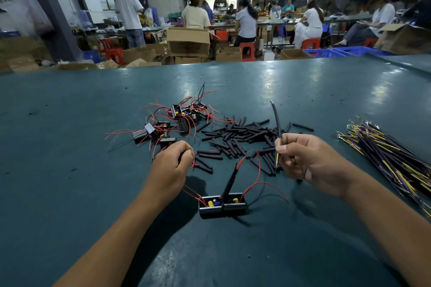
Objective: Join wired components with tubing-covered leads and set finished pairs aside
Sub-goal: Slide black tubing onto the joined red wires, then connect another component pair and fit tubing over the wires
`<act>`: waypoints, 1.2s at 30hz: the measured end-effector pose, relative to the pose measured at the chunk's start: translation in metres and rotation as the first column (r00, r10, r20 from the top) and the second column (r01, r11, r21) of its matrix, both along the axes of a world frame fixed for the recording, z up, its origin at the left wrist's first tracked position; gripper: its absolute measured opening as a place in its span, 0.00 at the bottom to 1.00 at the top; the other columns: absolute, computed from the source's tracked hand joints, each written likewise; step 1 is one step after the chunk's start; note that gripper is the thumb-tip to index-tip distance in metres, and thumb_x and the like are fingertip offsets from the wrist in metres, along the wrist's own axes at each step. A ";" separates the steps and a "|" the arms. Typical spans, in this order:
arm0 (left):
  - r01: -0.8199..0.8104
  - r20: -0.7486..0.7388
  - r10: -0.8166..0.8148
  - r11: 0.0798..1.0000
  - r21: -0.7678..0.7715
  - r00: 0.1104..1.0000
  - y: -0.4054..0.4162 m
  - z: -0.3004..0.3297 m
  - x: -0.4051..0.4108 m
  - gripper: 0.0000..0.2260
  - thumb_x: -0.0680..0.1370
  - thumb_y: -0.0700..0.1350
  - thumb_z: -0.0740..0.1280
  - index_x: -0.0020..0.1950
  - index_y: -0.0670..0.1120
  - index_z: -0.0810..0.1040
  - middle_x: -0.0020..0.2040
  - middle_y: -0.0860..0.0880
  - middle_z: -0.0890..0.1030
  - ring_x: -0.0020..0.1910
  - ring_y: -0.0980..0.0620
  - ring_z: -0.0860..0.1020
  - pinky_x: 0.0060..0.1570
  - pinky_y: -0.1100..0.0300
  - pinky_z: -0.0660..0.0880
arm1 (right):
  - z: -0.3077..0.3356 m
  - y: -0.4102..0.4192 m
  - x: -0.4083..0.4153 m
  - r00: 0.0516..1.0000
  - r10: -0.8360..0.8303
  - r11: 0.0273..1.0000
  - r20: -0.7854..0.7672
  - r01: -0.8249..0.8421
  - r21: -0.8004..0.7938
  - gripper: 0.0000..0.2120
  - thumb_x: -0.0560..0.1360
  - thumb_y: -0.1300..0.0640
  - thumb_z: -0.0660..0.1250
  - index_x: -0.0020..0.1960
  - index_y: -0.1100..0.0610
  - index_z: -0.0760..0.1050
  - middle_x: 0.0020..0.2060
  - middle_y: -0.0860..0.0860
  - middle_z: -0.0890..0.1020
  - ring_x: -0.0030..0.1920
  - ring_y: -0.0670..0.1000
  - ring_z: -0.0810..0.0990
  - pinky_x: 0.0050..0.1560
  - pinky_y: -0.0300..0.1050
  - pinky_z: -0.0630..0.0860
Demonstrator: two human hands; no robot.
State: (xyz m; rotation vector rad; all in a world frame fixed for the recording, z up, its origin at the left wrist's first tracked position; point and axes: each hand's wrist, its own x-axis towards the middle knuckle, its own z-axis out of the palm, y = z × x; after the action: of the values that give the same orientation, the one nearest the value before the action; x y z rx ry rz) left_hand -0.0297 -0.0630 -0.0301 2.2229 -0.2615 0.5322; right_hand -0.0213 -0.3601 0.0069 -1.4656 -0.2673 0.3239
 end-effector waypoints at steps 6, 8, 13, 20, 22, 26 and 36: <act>0.151 0.031 -0.154 0.986 0.062 0.988 -0.008 0.005 -0.009 0.09 0.81 0.43 0.61 0.41 0.46 0.74 0.36 0.54 0.74 0.36 0.57 0.71 0.35 0.66 0.65 | -0.001 0.002 -0.002 0.999 0.047 0.999 0.022 -0.047 0.007 0.03 0.69 0.61 0.69 0.38 0.57 0.75 0.26 0.53 0.73 0.25 0.47 0.67 0.24 0.35 0.65; 0.187 0.041 -0.191 0.979 0.084 0.981 -0.009 0.007 -0.011 0.09 0.81 0.43 0.61 0.41 0.48 0.73 0.36 0.56 0.74 0.36 0.59 0.72 0.37 0.69 0.66 | 0.000 0.001 -0.002 0.997 0.080 0.997 0.010 -0.080 0.015 0.03 0.69 0.61 0.69 0.37 0.55 0.76 0.27 0.53 0.75 0.24 0.47 0.70 0.23 0.35 0.67; 0.200 0.033 -0.203 0.978 0.064 0.979 -0.013 0.012 -0.015 0.09 0.79 0.46 0.59 0.40 0.52 0.72 0.37 0.61 0.74 0.37 0.59 0.72 0.38 0.68 0.66 | 0.001 0.002 -0.006 0.986 0.160 0.987 0.042 -0.160 0.009 0.06 0.70 0.62 0.74 0.38 0.55 0.79 0.30 0.55 0.78 0.26 0.47 0.74 0.25 0.34 0.70; 0.513 -0.313 -0.450 0.843 0.158 0.836 -0.015 0.005 -0.026 0.35 0.67 0.69 0.71 0.70 0.65 0.64 0.63 0.68 0.72 0.65 0.63 0.68 0.61 0.67 0.65 | 0.004 0.004 -0.010 0.991 0.129 0.991 0.034 -0.130 0.012 0.07 0.67 0.59 0.74 0.38 0.58 0.76 0.29 0.55 0.78 0.27 0.48 0.75 0.26 0.36 0.71; 0.466 -0.301 -0.376 0.819 0.334 0.876 -0.019 -0.002 -0.025 0.36 0.66 0.70 0.72 0.70 0.69 0.60 0.60 0.69 0.71 0.64 0.67 0.63 0.61 0.70 0.62 | 0.002 0.005 -0.010 0.991 0.130 0.992 0.041 -0.130 -0.004 0.10 0.69 0.62 0.77 0.36 0.56 0.76 0.29 0.55 0.77 0.27 0.48 0.74 0.26 0.37 0.71; 0.394 -0.224 -0.329 0.825 0.405 0.918 -0.026 -0.008 -0.021 0.27 0.73 0.62 0.72 0.69 0.63 0.66 0.56 0.63 0.76 0.60 0.58 0.68 0.64 0.63 0.63 | 0.002 0.006 -0.009 0.990 0.125 0.992 0.060 -0.123 -0.030 0.07 0.70 0.60 0.72 0.34 0.54 0.76 0.29 0.56 0.77 0.27 0.50 0.74 0.26 0.37 0.70; 0.236 -0.236 -0.134 0.840 0.488 0.963 0.021 0.010 -0.008 0.26 0.70 0.67 0.71 0.63 0.61 0.69 0.51 0.66 0.73 0.58 0.74 0.65 0.59 0.72 0.56 | 0.007 -0.002 -0.014 0.847 0.415 0.780 0.333 -0.142 -0.609 0.05 0.74 0.55 0.70 0.43 0.50 0.75 0.33 0.49 0.79 0.33 0.44 0.75 0.36 0.37 0.72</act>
State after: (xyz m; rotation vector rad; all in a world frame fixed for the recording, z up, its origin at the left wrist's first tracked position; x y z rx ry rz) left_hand -0.0382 -0.0425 -0.0205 2.7051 -0.5668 0.1385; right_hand -0.0353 -0.3623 0.0143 -2.0992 -0.8428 0.3184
